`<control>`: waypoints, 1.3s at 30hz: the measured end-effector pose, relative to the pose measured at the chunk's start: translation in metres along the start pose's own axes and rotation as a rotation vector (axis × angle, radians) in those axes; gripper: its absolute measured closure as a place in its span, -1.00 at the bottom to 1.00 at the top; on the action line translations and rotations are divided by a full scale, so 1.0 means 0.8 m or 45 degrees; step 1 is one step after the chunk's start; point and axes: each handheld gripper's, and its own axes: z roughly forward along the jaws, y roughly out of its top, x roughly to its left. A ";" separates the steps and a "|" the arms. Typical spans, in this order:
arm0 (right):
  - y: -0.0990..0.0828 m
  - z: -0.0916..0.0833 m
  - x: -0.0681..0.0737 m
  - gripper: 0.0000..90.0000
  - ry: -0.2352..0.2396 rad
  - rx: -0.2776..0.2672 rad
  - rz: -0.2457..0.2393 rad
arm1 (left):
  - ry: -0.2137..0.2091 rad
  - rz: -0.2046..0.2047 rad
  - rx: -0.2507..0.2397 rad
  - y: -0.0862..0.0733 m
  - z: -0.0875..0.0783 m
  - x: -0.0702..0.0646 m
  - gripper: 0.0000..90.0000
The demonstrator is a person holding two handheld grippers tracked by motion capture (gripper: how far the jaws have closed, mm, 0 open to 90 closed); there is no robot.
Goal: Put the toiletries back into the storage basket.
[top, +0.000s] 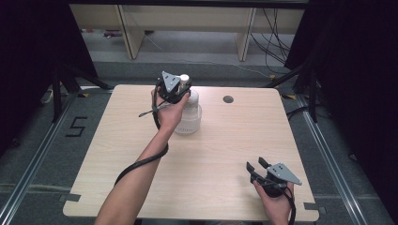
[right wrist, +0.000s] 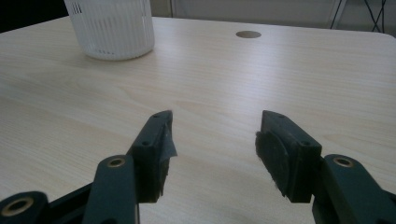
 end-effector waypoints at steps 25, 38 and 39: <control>-0.001 0.001 -0.001 0.00 0.003 -0.005 -0.009 | 0.031 -0.035 0.033 0.000 -0.002 -0.003 -0.08; 0.000 0.000 0.000 0.00 0.008 -0.003 0.005 | 0.010 -0.033 0.047 0.001 -0.024 -0.002 -0.21; 0.000 0.000 0.000 0.00 0.010 -0.001 0.006 | 0.010 -0.033 0.047 0.001 -0.024 -0.002 -0.21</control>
